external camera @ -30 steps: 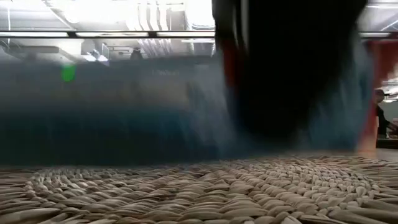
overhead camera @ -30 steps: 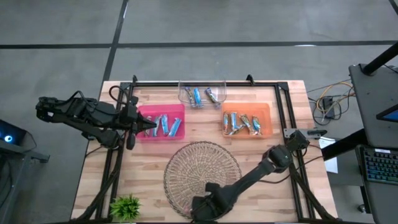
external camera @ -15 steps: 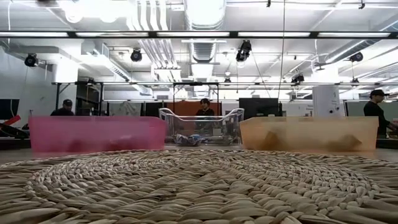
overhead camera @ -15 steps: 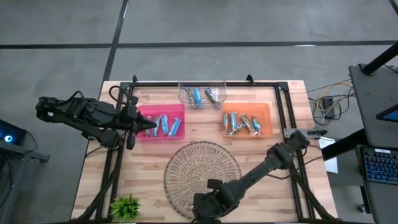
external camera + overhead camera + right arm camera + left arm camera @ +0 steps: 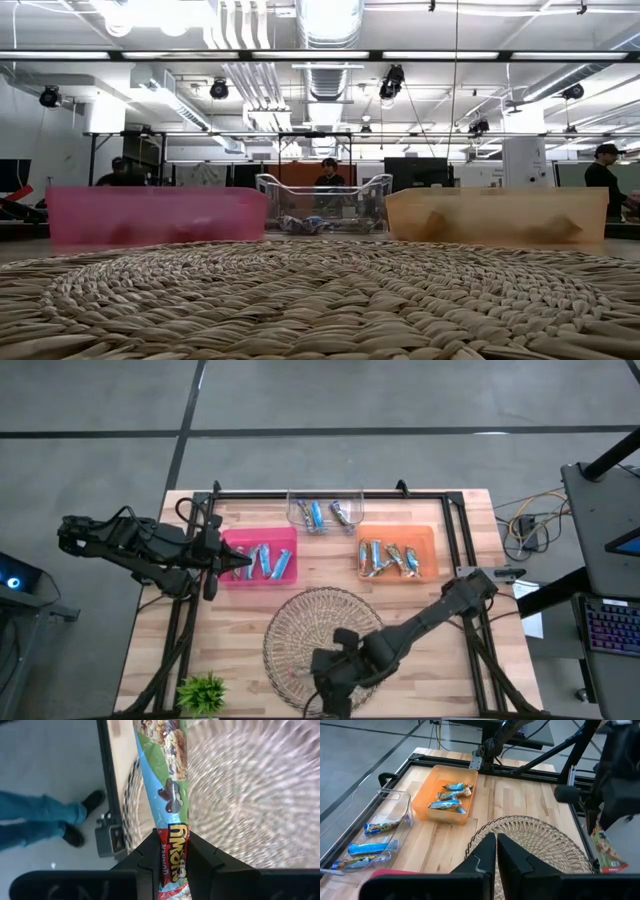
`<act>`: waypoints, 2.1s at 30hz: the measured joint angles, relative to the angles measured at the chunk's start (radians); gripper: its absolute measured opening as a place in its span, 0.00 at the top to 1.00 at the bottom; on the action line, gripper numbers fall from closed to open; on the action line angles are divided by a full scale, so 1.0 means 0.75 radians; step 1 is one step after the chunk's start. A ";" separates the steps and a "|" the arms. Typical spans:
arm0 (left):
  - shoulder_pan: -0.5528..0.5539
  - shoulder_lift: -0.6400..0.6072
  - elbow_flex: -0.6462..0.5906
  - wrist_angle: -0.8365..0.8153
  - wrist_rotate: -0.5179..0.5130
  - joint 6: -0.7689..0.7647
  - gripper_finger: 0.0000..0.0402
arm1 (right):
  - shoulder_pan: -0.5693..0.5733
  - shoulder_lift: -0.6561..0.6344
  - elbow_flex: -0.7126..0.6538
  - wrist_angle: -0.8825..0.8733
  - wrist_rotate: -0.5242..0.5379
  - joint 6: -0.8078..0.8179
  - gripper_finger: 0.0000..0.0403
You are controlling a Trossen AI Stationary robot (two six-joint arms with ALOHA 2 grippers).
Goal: Pick and place Granola Bars by type
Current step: Put the red granola bar into the pink bin
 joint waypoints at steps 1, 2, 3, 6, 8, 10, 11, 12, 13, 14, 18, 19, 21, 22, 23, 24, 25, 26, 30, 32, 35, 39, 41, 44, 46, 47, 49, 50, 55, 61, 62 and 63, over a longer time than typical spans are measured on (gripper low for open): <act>0.000 0.000 0.000 0.000 0.000 0.000 1.00 | -0.008 -0.015 0.000 0.000 0.013 0.000 0.85; 0.000 0.000 0.000 0.000 0.000 0.001 1.00 | -0.015 -0.034 0.000 -0.003 0.024 -0.002 0.85; 0.000 0.000 0.000 0.000 0.000 0.001 1.00 | -0.022 -0.050 0.000 -0.004 0.040 -0.007 0.85; 0.000 0.000 0.000 0.000 0.000 0.001 1.00 | -0.052 -0.096 0.001 -0.004 0.081 -0.012 0.85; 0.000 0.000 0.000 0.000 0.000 0.003 1.00 | -0.078 -0.122 0.001 -0.004 0.115 -0.013 0.85; 0.000 0.000 0.000 0.000 0.000 0.003 1.00 | -0.110 -0.144 0.001 -0.004 0.145 -0.023 0.85; 0.000 -0.002 0.000 0.000 0.000 0.004 1.00 | -0.128 -0.152 0.001 -0.004 0.148 -0.033 0.85; 0.000 -0.006 -0.001 -0.001 -0.010 0.005 1.00 | -0.148 -0.160 0.001 -0.004 0.149 -0.046 0.85; -0.001 -0.010 -0.001 -0.001 -0.030 0.004 1.00 | -0.168 -0.165 0.001 -0.004 0.149 -0.057 0.85; 0.000 -0.015 -0.001 -0.001 -0.054 0.004 1.00 | -0.189 -0.167 0.001 -0.004 0.148 -0.074 0.85; 0.001 -0.046 -0.001 -0.015 -0.136 0.007 1.00 | -0.271 -0.167 0.001 -0.004 0.144 -0.116 0.85; 0.001 -0.054 -0.001 -0.024 -0.150 0.006 1.00 | -0.290 -0.167 0.001 -0.004 0.144 -0.126 0.85; 0.001 -0.066 -0.001 -0.045 -0.176 0.001 1.00 | -0.329 -0.167 0.001 -0.004 0.143 -0.159 0.85; 0.001 -0.070 -0.001 -0.050 -0.184 -0.003 1.00 | -0.348 -0.167 0.001 -0.004 0.143 -0.172 0.85; 0.001 -0.073 -0.001 -0.056 -0.187 -0.005 1.00 | -0.369 -0.167 0.001 -0.003 0.142 -0.181 0.85; 0.001 -0.075 -0.001 -0.060 -0.189 -0.007 1.00 | -0.389 -0.167 0.001 -0.004 0.140 -0.186 0.85; 0.001 -0.075 -0.001 -0.060 -0.191 -0.007 1.00 | -0.410 -0.167 0.001 -0.003 0.139 -0.192 0.85; 0.001 -0.075 -0.001 -0.061 -0.194 -0.004 1.00 | -0.430 -0.167 0.001 -0.001 0.139 -0.197 0.85; 0.001 -0.074 -0.001 -0.063 -0.210 -0.001 1.00 | -0.507 -0.165 0.001 0.009 0.139 -0.231 0.85; 0.001 -0.074 -0.001 -0.063 -0.221 0.006 1.00 | -0.544 -0.164 0.001 0.016 0.139 -0.236 0.85; 0.001 -0.074 -0.001 -0.063 -0.266 0.039 1.00 | -0.596 -0.164 -0.001 0.044 0.139 -0.252 0.85; 0.001 -0.077 -0.001 -0.103 -0.335 0.056 1.00 | -0.660 -0.164 -0.001 0.082 0.137 -0.270 0.85; 0.001 -0.085 -0.001 -0.133 -0.374 0.033 1.00 | -0.690 -0.164 -0.001 0.083 0.128 -0.270 0.85; 0.001 -0.116 -0.001 -0.159 -0.382 -0.012 1.00 | -0.737 -0.164 -0.002 0.086 0.114 -0.288 0.85; 0.001 -0.147 -0.001 -0.184 -0.381 -0.027 1.00 | -0.769 -0.163 -0.002 0.097 0.060 -0.343 0.85; 0.001 -0.164 -0.004 -0.185 -0.380 -0.027 1.00 | -0.784 -0.163 -0.002 0.107 0.028 -0.365 0.85; 0.001 -0.202 -0.018 -0.185 -0.380 -0.026 1.00 | -0.811 -0.163 -0.003 0.129 -0.031 -0.402 0.85; 0.001 -0.221 -0.027 -0.186 -0.373 -0.027 1.00 | -0.825 -0.162 -0.003 0.140 -0.054 -0.419 0.85; 0.001 -0.318 -0.063 -0.188 -0.293 -0.050 1.00 | -0.894 -0.162 -0.003 0.211 -0.160 -0.496 0.85; 0.001 -0.397 -0.056 -0.252 -0.286 -0.107 1.00 | -0.954 -0.162 -0.005 0.277 -0.228 -0.501 0.85; 0.001 -0.402 -0.055 -0.284 -0.284 -0.117 1.00 | -0.962 -0.162 -0.005 0.289 -0.228 -0.494 0.85; 0.001 -0.403 -0.052 -0.309 -0.283 -0.122 1.00 | -0.970 -0.162 -0.005 0.302 -0.228 -0.484 0.85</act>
